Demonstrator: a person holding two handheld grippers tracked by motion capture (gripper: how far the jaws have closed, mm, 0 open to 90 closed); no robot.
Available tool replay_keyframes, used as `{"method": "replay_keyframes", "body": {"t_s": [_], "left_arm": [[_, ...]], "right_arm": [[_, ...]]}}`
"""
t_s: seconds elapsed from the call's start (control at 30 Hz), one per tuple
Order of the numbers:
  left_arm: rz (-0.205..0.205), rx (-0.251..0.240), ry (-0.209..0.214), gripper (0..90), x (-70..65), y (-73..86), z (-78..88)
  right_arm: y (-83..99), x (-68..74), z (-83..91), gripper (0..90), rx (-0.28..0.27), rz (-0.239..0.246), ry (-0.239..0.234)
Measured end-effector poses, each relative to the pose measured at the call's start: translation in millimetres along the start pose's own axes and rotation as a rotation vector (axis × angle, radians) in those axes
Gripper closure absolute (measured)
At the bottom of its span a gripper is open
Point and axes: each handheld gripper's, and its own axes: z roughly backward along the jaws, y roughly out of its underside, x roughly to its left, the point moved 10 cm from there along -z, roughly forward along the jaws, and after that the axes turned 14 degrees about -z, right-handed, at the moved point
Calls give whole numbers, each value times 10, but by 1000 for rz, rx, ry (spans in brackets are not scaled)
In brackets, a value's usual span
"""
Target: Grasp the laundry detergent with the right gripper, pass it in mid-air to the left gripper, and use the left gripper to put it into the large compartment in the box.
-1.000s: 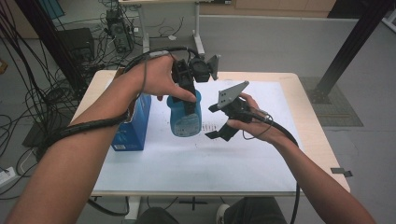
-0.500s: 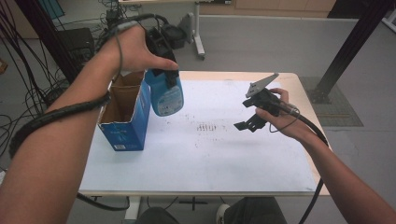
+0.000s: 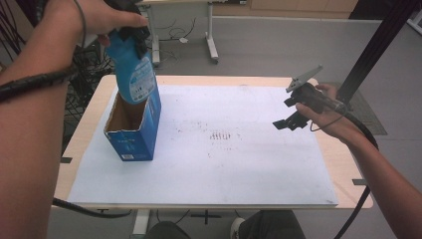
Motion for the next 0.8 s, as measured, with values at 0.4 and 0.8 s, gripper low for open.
{"method": "replay_keyframes", "body": {"t_s": [0.4,0.8], "left_arm": [[298,19,17,357,299,18,32],[454,34,11,357,474,82,-100]], "right_arm": [[-14,-61,211,44,-1,3,28],[58,-113,264,44,1,11,37]]}}
